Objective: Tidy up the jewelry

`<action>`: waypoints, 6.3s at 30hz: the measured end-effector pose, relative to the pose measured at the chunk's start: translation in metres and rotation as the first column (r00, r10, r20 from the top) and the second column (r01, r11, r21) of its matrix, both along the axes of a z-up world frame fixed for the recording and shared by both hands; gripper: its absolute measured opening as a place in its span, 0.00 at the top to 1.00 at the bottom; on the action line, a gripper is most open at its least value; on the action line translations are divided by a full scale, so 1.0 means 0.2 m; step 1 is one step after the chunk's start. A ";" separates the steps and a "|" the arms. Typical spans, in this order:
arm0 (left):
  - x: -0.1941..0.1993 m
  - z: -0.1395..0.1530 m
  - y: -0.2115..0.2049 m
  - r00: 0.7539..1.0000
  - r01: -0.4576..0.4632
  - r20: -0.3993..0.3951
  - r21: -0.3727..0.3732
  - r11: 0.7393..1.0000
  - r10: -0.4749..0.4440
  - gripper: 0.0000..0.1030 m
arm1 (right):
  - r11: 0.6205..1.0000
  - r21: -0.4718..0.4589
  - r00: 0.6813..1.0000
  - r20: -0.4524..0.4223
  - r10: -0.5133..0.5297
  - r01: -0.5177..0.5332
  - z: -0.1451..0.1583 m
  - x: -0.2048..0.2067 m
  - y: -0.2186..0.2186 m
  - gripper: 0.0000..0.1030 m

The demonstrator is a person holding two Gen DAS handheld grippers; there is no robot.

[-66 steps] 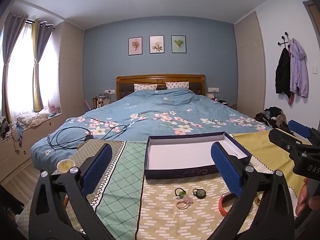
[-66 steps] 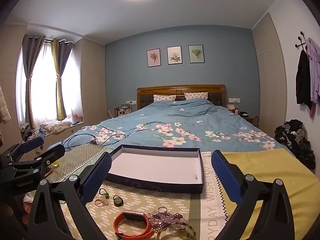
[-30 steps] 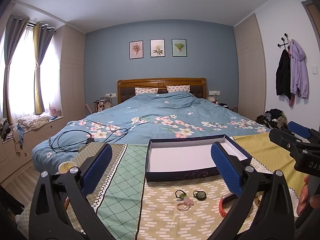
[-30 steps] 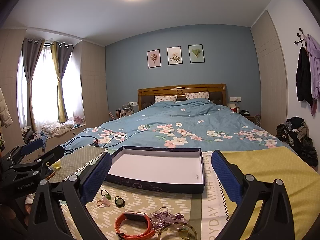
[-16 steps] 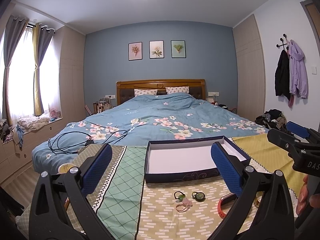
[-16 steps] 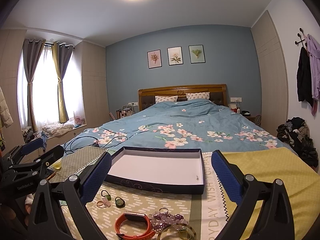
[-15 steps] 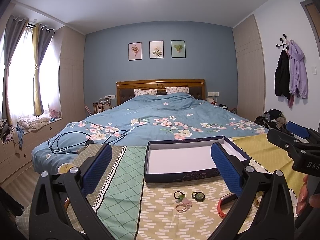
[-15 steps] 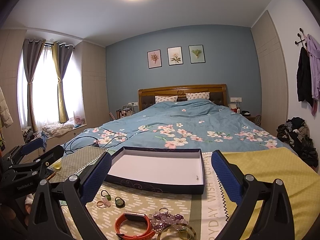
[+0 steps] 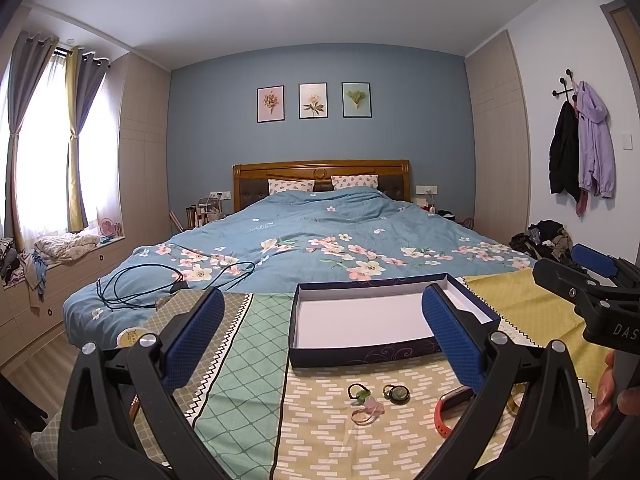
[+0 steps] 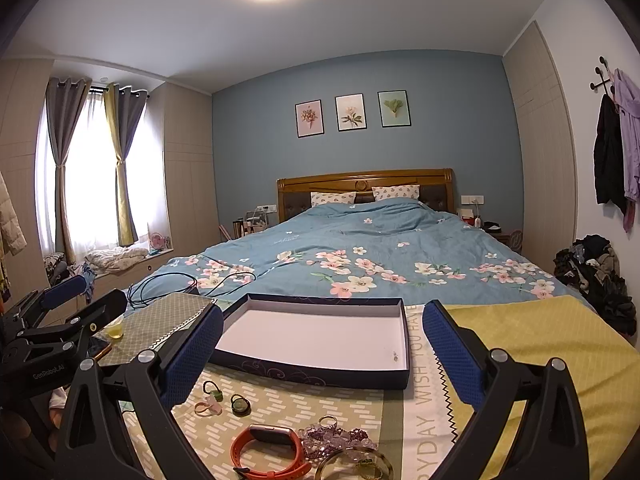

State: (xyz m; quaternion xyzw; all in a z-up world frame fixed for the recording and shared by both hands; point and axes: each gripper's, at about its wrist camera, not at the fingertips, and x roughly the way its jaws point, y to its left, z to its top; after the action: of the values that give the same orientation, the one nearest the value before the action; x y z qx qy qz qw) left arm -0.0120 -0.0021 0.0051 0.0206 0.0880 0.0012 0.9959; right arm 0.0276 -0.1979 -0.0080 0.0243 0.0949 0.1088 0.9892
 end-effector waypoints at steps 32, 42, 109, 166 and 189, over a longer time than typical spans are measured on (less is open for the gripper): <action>-0.01 -0.03 0.01 1.000 0.012 -0.013 -0.005 1.000 -0.012 0.06 | 1.000 0.009 1.000 -0.018 0.000 0.001 -0.01 0.00 -0.01 0.06; 0.05 -0.06 -0.01 0.992 0.084 -0.094 -0.014 0.996 -0.085 0.06 | 1.000 -0.002 0.997 -0.075 0.004 -0.005 -0.04 0.04 -0.05 0.06; 1.07 -0.16 0.06 0.778 0.250 -0.550 -0.174 0.953 -0.304 0.94 | 0.973 0.064 0.830 -0.511 0.223 -0.222 -0.12 1.08 -0.10 0.93; 0.87 -0.18 0.15 0.837 0.262 -0.465 -0.124 0.957 -0.289 0.39 | 0.944 -0.088 0.835 -0.498 0.234 -0.317 -0.19 0.64 -0.08 0.50; 0.59 -0.38 0.13 0.793 0.251 -0.522 -0.186 0.950 -0.312 0.33 | 0.922 -0.129 0.768 -0.601 0.220 -0.365 -0.42 0.39 -0.03 0.69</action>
State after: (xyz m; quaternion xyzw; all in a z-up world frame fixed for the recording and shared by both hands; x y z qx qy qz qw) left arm 0.1054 0.0245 -0.0717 -0.0206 0.3638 -0.1578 0.9178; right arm 0.1055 -0.2040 -0.0920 -0.0780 0.4040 0.2380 0.8798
